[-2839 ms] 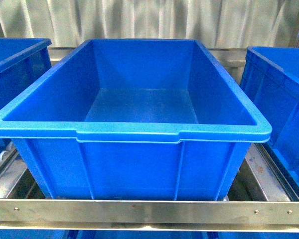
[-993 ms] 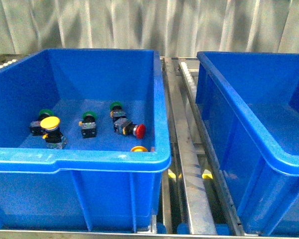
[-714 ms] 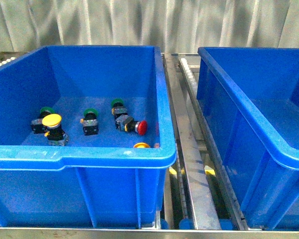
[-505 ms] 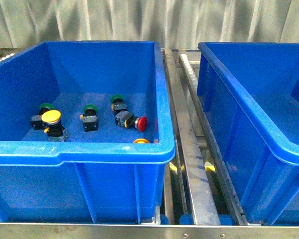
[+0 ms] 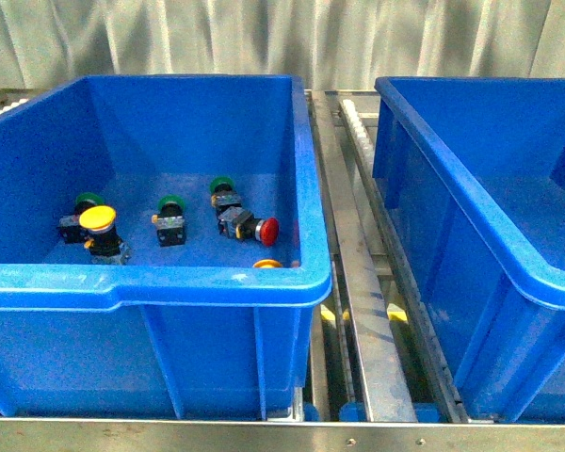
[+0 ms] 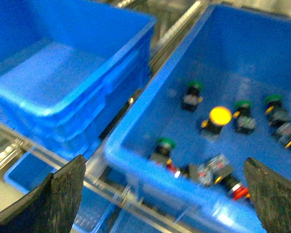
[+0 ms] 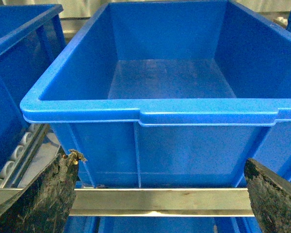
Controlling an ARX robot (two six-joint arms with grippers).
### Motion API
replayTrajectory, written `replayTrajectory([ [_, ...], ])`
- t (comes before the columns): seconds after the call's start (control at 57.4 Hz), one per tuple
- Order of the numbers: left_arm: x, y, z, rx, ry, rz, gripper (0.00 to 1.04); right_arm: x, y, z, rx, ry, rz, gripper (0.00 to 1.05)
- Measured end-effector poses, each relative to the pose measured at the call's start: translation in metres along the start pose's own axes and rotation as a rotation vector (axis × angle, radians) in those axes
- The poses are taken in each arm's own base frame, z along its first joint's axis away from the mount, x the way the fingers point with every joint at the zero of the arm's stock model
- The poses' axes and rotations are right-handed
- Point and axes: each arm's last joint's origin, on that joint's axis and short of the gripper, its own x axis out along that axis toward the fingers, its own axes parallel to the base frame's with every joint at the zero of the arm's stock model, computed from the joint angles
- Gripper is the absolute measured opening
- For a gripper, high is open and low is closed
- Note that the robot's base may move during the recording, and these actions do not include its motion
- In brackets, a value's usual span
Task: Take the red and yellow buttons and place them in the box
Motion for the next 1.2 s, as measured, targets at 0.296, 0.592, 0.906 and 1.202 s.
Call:
replayTrajectory([
  [0.296,0.09,-0.094,0.025,0.171,0.061,-0.152,0.97,0.0,0.0,0.0,0.0,0.0,0.0,0.99],
  [0.592,0.138,-0.094,0.016,0.301,0.172,-0.255,0.97,0.0,0.0,0.0,0.0,0.0,0.0,0.99],
  [0.906,0.165,-0.059,0.014,0.381,0.23,-0.197,0.97,0.0,0.0,0.0,0.0,0.0,0.0,0.99],
  [1.202,0.184,-0.045,-0.013,0.433,0.316,-0.164,0.97,0.0,0.0,0.0,0.0,0.0,0.0,0.99],
])
